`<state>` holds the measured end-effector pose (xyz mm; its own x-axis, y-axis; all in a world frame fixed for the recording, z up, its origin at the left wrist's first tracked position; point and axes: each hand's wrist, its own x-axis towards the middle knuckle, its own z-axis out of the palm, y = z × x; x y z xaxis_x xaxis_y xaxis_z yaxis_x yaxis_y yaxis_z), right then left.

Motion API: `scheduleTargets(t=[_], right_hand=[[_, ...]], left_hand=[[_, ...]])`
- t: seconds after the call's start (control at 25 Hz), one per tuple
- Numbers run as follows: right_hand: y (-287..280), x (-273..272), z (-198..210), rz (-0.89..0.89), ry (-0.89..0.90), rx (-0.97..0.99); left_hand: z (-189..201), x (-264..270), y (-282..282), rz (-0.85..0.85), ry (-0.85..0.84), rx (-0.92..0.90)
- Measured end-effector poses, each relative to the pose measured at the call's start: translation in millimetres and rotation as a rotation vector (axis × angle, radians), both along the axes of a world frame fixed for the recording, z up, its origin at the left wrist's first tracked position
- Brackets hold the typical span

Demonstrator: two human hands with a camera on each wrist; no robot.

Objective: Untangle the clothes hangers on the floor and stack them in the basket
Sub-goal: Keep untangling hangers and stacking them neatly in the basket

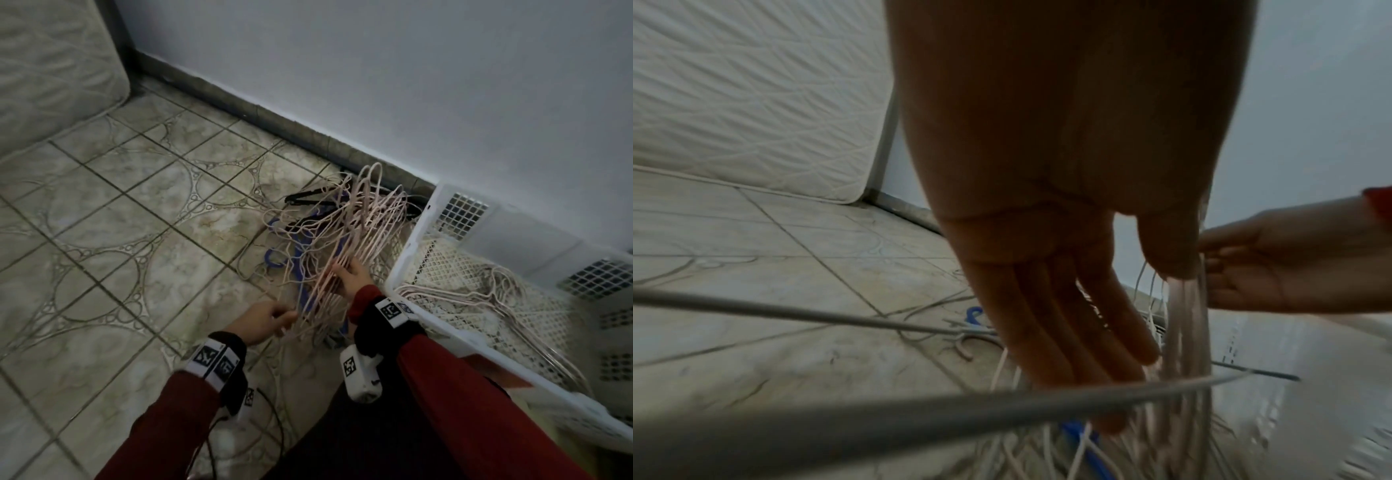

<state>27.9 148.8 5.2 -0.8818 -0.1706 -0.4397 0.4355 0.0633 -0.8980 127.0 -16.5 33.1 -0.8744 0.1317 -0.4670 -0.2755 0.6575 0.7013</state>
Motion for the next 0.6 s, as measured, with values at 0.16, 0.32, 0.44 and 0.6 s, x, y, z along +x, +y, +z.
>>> scheduleTargets(t=[0.16,0.32,0.44,0.6], right_hand=[[-2,-3,11,-0.041,0.030,-0.123],[-12,0,25,-0.032,0.018,-0.177],[-19,5,28,-0.018,-0.007,-0.203],[-19,8,32,-0.001,-0.006,-0.202]], left_hand=[[-19,26,-5,-0.039,-0.083,0.055],[-35,38,-6,-0.047,-0.058,-0.040],[-29,39,-7,0.134,0.020,-0.034],[-8,23,-15,0.312,0.194,0.087]])
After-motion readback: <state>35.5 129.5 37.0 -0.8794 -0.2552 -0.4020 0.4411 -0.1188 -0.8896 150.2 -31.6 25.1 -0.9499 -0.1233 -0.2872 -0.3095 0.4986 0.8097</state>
